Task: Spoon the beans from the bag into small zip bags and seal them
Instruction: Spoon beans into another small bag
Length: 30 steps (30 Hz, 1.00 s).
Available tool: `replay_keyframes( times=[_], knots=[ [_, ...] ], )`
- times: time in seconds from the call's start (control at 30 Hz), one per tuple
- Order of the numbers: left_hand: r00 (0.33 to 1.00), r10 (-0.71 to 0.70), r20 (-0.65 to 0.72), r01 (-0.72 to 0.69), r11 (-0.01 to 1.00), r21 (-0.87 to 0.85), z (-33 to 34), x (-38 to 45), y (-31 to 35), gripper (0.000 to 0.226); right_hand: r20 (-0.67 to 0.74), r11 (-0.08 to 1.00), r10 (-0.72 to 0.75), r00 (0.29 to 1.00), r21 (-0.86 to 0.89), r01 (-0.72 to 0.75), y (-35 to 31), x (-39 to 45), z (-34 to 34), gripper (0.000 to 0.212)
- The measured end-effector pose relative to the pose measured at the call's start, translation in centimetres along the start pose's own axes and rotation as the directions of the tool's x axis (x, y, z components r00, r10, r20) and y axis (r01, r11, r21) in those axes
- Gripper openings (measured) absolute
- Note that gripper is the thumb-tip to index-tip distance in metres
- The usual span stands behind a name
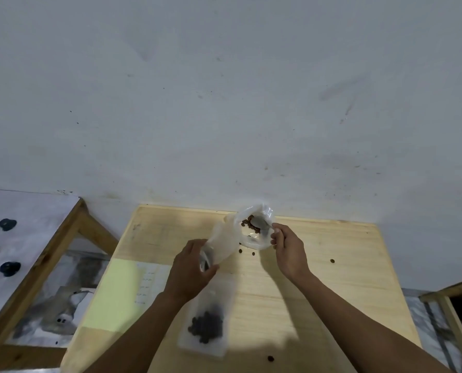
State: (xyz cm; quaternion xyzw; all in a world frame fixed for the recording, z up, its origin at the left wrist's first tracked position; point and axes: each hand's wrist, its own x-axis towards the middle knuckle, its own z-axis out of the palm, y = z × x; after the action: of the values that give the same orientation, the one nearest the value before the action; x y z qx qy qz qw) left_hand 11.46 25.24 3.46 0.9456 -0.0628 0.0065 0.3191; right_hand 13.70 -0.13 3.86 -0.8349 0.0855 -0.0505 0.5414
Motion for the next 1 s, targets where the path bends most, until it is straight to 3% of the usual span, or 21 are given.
replay_keyframes(
  times=[0.13, 0.27, 0.37, 0.6, 0.83, 1.0],
  knots=[
    [1.0, -0.024, -0.017, 0.024, 1.0, -0.018, -0.2, 0.2, 0.8, 0.069, -0.053, 0.994, 0.026, 0.998, 0.105, -0.02, -0.3, 0.1, 0.2, 0.025],
    [0.99, -0.121, -0.07, 0.111, 0.985, -0.134, -0.3, 0.8, 1.6, 0.067, -0.175, 0.856, 0.312, 0.934, 0.479, -0.196, 0.0, 0.4, -0.8, 0.034],
    [0.975, -0.192, -0.109, 0.165, 0.962, -0.219, -0.1, 1.1, 2.0, 0.067, -0.195, 0.748, 0.472, 0.86, 0.605, -0.274, 0.9, 0.1, -2.2, 0.042],
    [0.981, -0.183, -0.058, 0.164, 0.955, -0.248, 1.1, 1.4, 3.5, 0.069, -0.031, 0.812, 0.487, 0.873, 0.385, -0.439, 3.3, -1.7, -3.0, 0.046],
    [0.992, -0.096, -0.087, 0.076, 0.976, -0.205, 1.2, 1.2, 5.1, 0.07, 0.139, 0.653, 0.572, 0.809, 0.519, -0.551, 2.7, -2.3, -3.2, 0.027],
    [0.996, -0.027, -0.091, 0.012, 0.988, -0.156, 0.7, 0.9, 6.6, 0.066, 0.162, 0.638, 0.658, 0.736, 0.401, -0.658, 3.9, -2.1, -3.8, 0.036]
  ],
)
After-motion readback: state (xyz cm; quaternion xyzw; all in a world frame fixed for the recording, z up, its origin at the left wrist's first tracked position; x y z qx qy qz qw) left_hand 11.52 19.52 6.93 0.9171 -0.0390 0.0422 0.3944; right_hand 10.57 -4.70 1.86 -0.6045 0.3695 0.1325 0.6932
